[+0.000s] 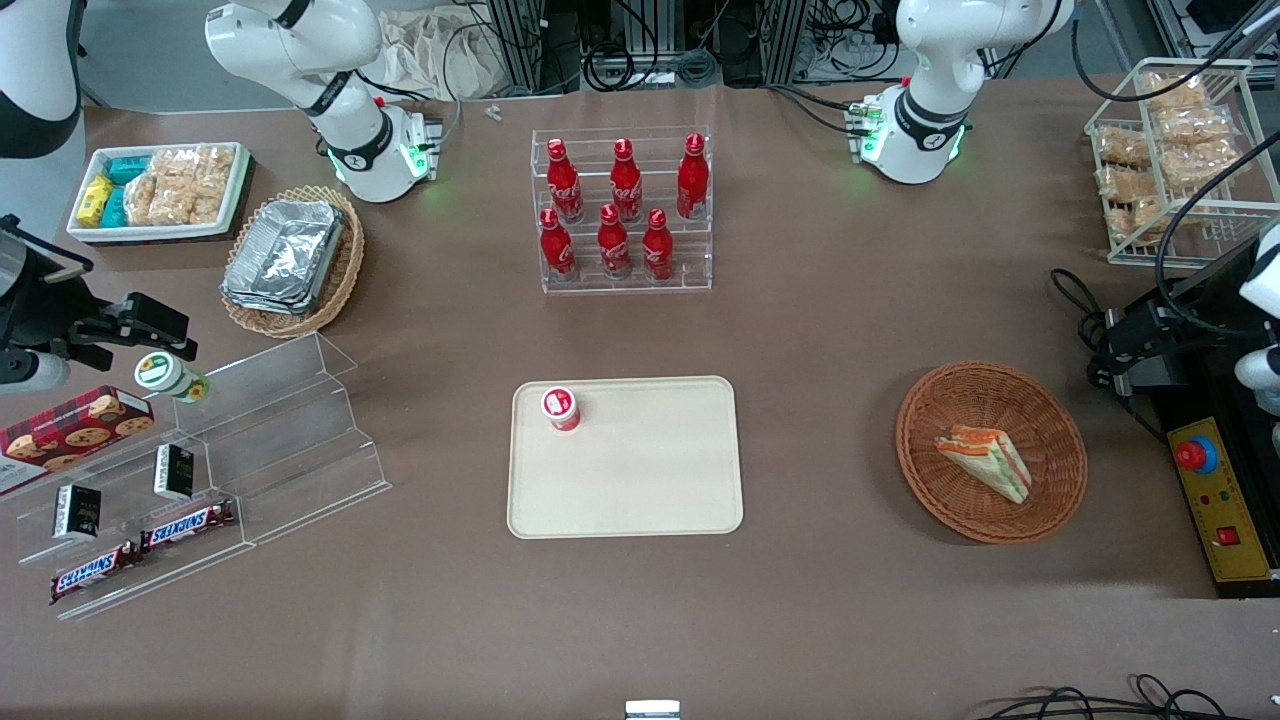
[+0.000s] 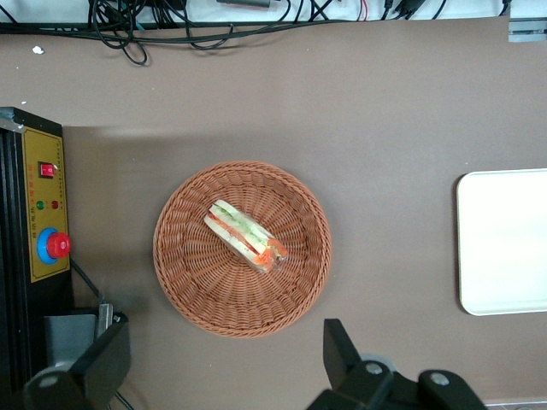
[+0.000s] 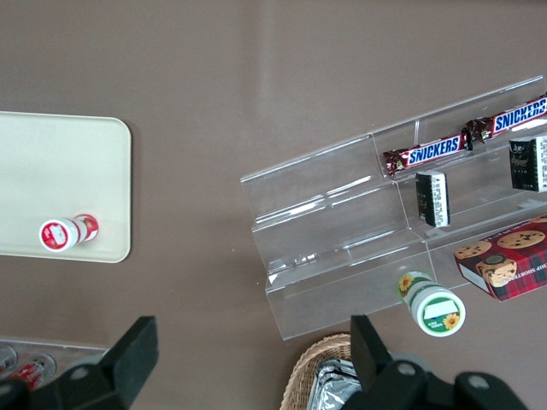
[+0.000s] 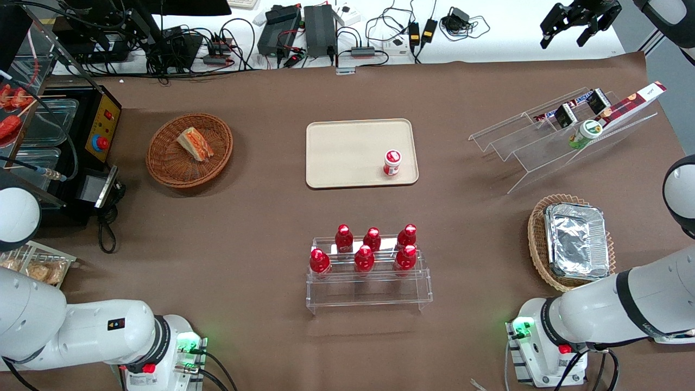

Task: Place sandwich from basket to tray
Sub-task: 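Move the left gripper over the wrapped sandwich in the wicker basket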

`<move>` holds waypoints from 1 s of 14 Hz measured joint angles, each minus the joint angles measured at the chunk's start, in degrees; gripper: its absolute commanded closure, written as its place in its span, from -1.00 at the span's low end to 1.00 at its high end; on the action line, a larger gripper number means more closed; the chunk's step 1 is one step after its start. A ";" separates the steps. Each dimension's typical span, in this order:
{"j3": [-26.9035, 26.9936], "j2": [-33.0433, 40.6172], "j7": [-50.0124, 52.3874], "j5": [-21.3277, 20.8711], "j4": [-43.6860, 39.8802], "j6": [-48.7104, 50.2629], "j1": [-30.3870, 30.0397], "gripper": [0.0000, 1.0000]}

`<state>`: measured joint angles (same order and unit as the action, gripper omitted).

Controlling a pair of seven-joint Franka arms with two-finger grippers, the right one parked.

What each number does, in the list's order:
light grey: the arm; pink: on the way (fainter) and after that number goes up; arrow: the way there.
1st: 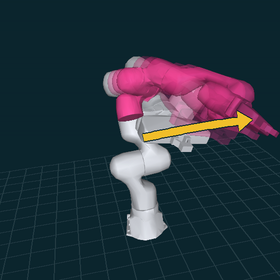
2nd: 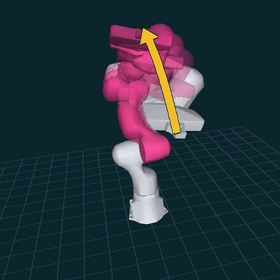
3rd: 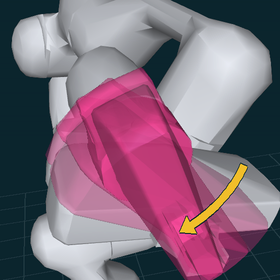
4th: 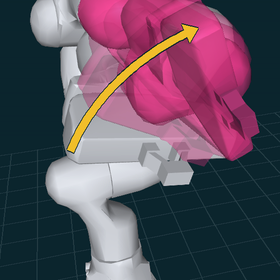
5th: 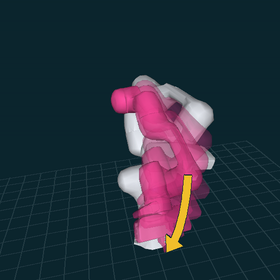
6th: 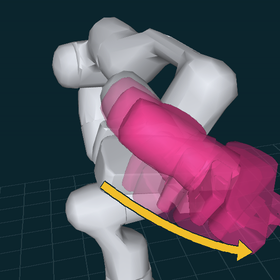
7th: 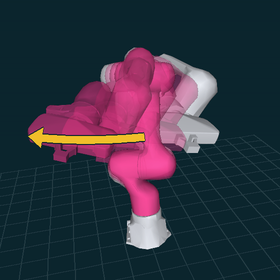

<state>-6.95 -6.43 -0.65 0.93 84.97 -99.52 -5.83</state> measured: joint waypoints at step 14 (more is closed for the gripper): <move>0.30 -0.32 1.09 -0.35 11.04 -2.02 -0.13 -1.00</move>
<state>-6.65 -6.75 0.44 0.57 96.01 -101.54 -5.96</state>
